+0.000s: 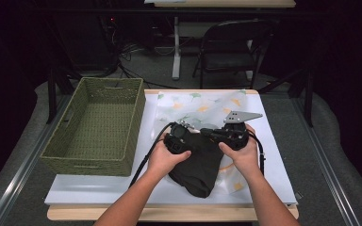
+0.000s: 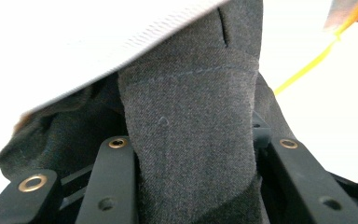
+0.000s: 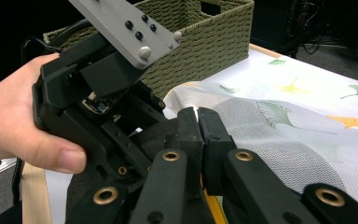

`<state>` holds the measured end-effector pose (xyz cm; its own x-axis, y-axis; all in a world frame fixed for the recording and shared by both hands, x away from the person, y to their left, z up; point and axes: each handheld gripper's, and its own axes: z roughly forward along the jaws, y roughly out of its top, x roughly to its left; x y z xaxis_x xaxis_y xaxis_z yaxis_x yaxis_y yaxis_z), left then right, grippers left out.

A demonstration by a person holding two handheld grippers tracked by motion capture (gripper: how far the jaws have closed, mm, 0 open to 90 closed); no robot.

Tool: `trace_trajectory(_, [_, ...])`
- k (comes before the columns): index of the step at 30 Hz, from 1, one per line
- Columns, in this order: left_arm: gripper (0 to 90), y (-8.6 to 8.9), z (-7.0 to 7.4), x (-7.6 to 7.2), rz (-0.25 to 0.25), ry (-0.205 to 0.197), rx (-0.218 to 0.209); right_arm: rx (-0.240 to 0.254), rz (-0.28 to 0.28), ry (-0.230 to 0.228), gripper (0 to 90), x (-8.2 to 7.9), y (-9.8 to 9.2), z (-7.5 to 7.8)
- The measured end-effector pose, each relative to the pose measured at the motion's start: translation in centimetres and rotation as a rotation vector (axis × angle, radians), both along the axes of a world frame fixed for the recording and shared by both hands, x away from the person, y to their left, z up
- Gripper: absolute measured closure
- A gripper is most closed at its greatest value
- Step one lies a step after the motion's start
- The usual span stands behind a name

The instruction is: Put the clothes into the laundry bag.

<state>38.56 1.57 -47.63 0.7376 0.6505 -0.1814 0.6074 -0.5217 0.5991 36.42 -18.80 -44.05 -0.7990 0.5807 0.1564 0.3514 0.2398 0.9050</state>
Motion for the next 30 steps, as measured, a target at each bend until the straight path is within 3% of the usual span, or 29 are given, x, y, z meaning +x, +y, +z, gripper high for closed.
trace_trajectory(5, [50.9, -0.23, -0.79, 0.26, 0.005, 0.017, -0.010, -0.015, -0.007, 0.010, 88.7, 0.27, 0.03, -0.48])
trace_trajectory(10, [41.7, -0.42, -0.84, 0.14, -0.011, -0.010, 0.024, -0.025, -0.015, 0.017, 88.7, 0.39, -0.12, -0.75])
trace_trajectory(11, [40.9, -0.41, -0.84, 0.13, -0.010, 0.003, 0.028, -0.029, -0.015, 0.015, 88.6, 0.39, -0.10, -0.76])
trace_trajectory(23, [36.1, -0.22, -0.99, 0.30, 0.015, 0.067, 0.016, -0.043, -0.017, 0.015, 88.6, 0.32, 0.05, -0.89])
trace_trajectory(30, [36.2, 0.04, -0.93, 0.09, 0.012, 0.057, 0.000, -0.043, -0.017, 0.014, 88.6, 0.33, 0.01, -1.01])
